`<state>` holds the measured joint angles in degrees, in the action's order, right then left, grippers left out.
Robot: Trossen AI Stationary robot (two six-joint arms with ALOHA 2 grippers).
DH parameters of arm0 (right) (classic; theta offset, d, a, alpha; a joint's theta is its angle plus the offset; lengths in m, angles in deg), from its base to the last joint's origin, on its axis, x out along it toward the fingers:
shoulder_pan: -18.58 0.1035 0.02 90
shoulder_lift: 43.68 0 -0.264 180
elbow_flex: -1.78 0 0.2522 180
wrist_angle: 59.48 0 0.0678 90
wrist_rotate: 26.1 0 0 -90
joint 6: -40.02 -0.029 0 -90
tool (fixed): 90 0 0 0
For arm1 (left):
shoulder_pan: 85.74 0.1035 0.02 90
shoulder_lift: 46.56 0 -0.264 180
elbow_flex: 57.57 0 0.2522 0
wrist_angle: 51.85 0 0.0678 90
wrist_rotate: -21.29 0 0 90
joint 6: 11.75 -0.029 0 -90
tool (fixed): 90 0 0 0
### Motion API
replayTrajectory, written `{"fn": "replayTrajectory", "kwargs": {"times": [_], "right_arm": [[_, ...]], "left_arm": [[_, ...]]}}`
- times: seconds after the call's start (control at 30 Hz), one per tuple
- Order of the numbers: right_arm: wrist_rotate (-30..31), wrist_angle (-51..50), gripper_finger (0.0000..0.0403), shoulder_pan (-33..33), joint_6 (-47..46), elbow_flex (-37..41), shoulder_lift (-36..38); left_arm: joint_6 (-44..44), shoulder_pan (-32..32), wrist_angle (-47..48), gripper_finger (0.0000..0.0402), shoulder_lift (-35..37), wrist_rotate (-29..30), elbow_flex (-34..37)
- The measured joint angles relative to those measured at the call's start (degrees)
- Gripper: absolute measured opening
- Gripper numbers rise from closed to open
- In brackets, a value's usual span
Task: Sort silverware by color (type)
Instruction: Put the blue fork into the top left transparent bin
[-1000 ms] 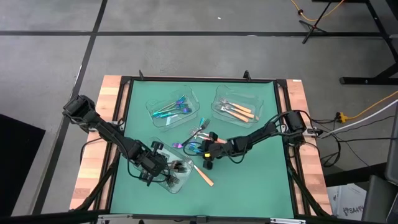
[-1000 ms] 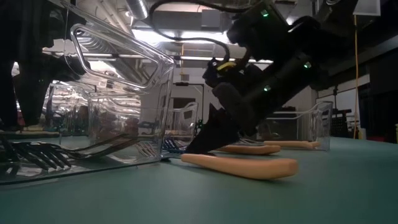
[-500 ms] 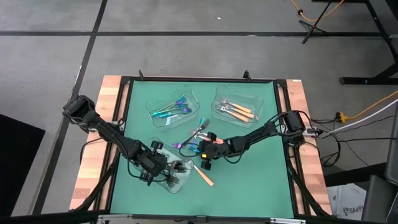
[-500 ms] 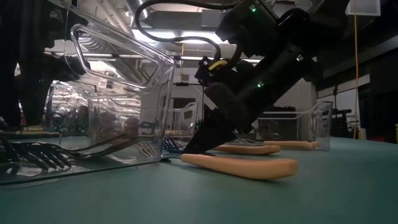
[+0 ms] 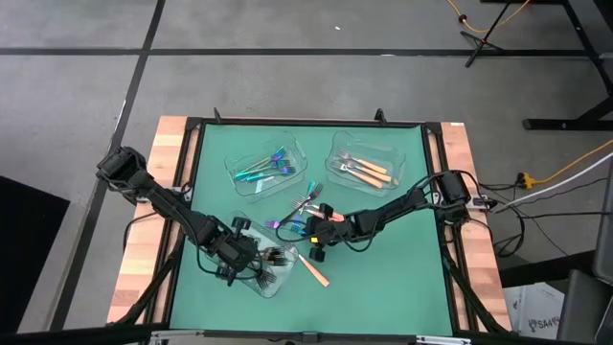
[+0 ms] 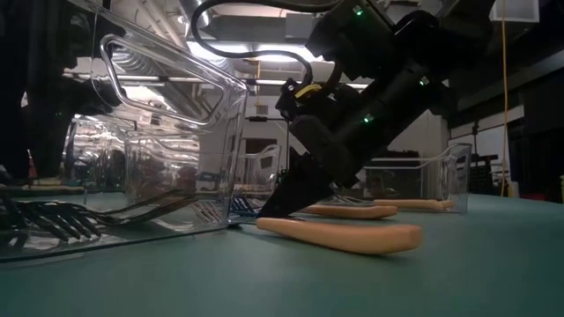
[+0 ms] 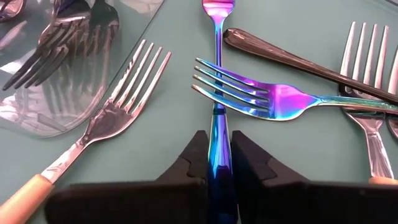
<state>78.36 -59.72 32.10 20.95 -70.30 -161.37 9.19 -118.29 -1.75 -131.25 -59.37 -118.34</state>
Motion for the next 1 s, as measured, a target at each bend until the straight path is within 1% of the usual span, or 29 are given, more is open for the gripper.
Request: {"fn": "replayTrajectory", "kwargs": {"times": [0.23, 0.43, 0.53, 0.67, 1.0], "right_arm": [[0.0, 0.0, 0.0029, 0.0, 0.0, 0.0, 0.4], [-0.4, -0.7, 0.0029, -0.1, 0.1, 0.2, 2.5], [-0.5, -1.8, 0.0029, -0.1, 0.1, 0.4, 4.0], [-0.4, -0.8, 0.0029, -0.1, 0.1, 0.3, 5.7], [0.0, 0.2, 0.0029, -0.1, 0.1, 0.3, 6.0]], "left_arm": [[1.5, -0.2, 0.6, 0.0081, 0.0, 0.0, -0.9], [1.1, -0.2, 0.8, 0.0081, 0.0, 0.0, -5.0], [1.0, -0.2, 2.6, 0.0081, 0.0, 0.0, -7.6], [1.0, -0.2, 5.3, 0.0081, 0.0, 0.0, -11.0], [1.4, -0.2, 7.8, 0.0081, 0.0, 0.2, -16.8]]}}
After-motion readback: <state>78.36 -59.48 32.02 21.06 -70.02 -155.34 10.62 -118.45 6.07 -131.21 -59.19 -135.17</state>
